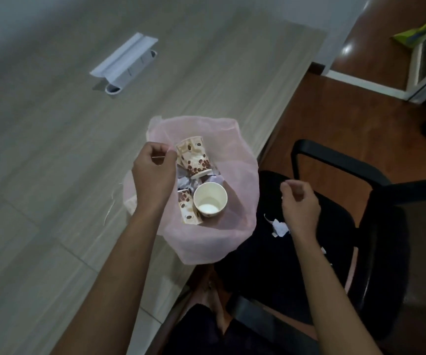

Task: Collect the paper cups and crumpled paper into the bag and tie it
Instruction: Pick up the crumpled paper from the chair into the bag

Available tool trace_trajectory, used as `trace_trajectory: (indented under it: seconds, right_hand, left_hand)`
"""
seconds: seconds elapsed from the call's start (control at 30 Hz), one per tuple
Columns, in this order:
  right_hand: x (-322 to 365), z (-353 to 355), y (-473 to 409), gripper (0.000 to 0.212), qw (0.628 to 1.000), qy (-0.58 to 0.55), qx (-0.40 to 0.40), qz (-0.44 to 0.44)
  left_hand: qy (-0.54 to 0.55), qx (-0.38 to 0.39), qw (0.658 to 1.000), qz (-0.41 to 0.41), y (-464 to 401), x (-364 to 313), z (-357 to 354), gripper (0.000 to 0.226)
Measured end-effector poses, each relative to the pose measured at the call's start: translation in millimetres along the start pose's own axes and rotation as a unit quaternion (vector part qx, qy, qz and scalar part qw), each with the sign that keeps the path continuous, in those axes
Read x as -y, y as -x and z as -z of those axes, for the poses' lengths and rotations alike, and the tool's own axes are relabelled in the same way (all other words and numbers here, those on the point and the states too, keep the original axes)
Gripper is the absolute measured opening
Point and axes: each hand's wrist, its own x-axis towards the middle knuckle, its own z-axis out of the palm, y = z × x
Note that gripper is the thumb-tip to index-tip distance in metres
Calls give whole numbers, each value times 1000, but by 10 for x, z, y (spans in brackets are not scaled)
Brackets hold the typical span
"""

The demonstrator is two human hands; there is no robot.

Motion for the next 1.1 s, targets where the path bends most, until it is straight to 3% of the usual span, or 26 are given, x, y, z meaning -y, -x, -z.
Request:
trace_trajectory:
  seconds: [0.1, 0.23, 0.43, 0.53, 0.67, 0.87, 1.0, 1.1]
  right_hand:
    - [-559, -191, -331, 32, 989, 91, 62, -94]
    - [-1008, -289, -553, 51, 966, 198, 125, -113]
    - [-873, 171, -680, 71, 937, 317, 112, -95]
    - [-592, 259, -764, 63, 929, 345, 126, -49]
    - [-282, 316, -665, 29, 958, 285, 31, -30]
    - [333, 507, -160, 30, 992, 51, -110, -25]
    - [857, 771, 309, 40, 968, -111, -226, 23]
    - [1243, 826, 533, 39, 945, -174, -261, 94]
  left_hand:
    - [9, 16, 1000, -24, -32, -96, -148, 16]
    - [41, 24, 997, -63, 28, -387, -115, 18]
    - [99, 37, 989, -108, 294, -993, 309, 15]
    - [135, 17, 982, -128, 310, -1259, 551, 15]
    - [171, -1, 977, -127, 221, -1454, 688, 15]
    - [175, 2, 976, -132, 87, -1480, 622, 26]
    - [150, 30, 982, -107, 44, -1218, 467, 26]
    - [140, 32, 986, -86, -68, -1045, 367, 25]
